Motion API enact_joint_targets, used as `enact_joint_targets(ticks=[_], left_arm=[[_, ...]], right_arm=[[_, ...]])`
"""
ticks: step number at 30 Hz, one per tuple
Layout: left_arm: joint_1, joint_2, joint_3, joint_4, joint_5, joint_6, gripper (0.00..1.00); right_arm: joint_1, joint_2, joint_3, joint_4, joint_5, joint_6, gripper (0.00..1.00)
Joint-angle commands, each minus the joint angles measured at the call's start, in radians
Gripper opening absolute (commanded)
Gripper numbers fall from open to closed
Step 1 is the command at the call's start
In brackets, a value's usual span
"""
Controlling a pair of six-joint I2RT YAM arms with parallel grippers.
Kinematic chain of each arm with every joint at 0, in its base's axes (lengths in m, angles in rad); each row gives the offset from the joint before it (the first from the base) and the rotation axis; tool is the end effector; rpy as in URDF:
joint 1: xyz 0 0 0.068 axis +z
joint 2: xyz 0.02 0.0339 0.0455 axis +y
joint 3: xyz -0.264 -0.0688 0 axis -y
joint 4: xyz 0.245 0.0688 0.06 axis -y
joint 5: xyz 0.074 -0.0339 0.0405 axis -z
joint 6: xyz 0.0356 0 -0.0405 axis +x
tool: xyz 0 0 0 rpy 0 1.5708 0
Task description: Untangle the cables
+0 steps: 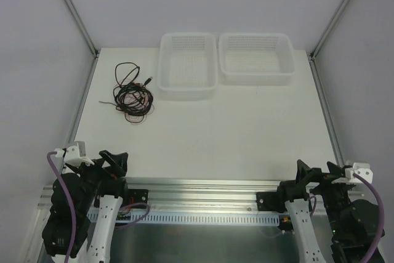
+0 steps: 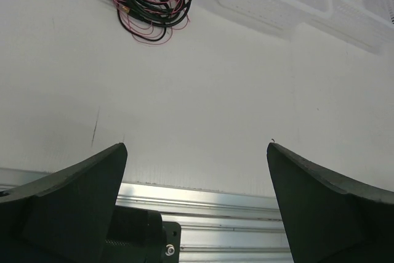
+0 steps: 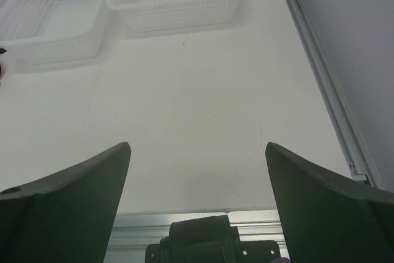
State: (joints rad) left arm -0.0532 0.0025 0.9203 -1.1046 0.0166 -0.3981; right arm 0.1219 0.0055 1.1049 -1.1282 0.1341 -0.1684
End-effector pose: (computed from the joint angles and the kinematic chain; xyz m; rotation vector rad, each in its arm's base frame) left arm -0.0351 0.0013 0.3249 -0.2917 1.7459 -0.3425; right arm -0.0758 -0.0141 0.3573 -0.1280 1.5961 -0.1434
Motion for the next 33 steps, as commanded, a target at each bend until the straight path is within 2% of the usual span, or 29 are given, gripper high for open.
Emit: enact_joint_targets(ticks=[1,5,8,11,15,17,20,23,28,33], left_arm=[[-0.005,-0.154,-0.003,0.017,-0.035,-0.048,0.99],[-0.005,-0.108,-0.015,0.022,-0.032,-0.100,0.99],[-0.005,-0.047,-0.054,0.029,-0.018,-0.165,0.99],[-0.005,0.056,-0.104,0.035,0.020,-0.254,0.99],[-0.005,0.218,-0.156,0.066,0.040,-0.349,0.99],[-0.005,0.325,-0.172,0.107,0.049,-0.352,0.99],[-0.005,0.459,-0.195,0.253,0.019,-0.340,0.99],[-0.004,0.628,-0.201,0.400,-0.059,-0.334,0.99],[0.039,0.988,-0.123,0.612,-0.162,-0.341,0.99],[0.095,1.353,0.044,0.700,-0.205,-0.358,0.99]], right_arm=[[-0.007,-0.170,0.001,0.024,-0.053,0.009,0.97],[-0.013,-0.089,0.000,0.031,-0.245,0.030,0.97],[-0.015,-0.009,-0.033,0.036,-0.332,0.100,0.97],[-0.016,0.079,-0.079,0.038,-0.343,0.212,0.97],[-0.016,0.143,-0.154,0.080,-0.419,0.269,0.97],[-0.018,0.163,-0.183,0.088,-0.427,0.277,0.97],[-0.018,0.163,-0.208,0.096,-0.436,0.273,0.97],[-0.018,0.148,-0.229,0.099,-0.447,0.274,0.97],[-0.018,0.126,-0.252,0.085,-0.468,0.259,0.97],[-0.013,0.096,-0.257,0.068,-0.478,0.236,0.97]])
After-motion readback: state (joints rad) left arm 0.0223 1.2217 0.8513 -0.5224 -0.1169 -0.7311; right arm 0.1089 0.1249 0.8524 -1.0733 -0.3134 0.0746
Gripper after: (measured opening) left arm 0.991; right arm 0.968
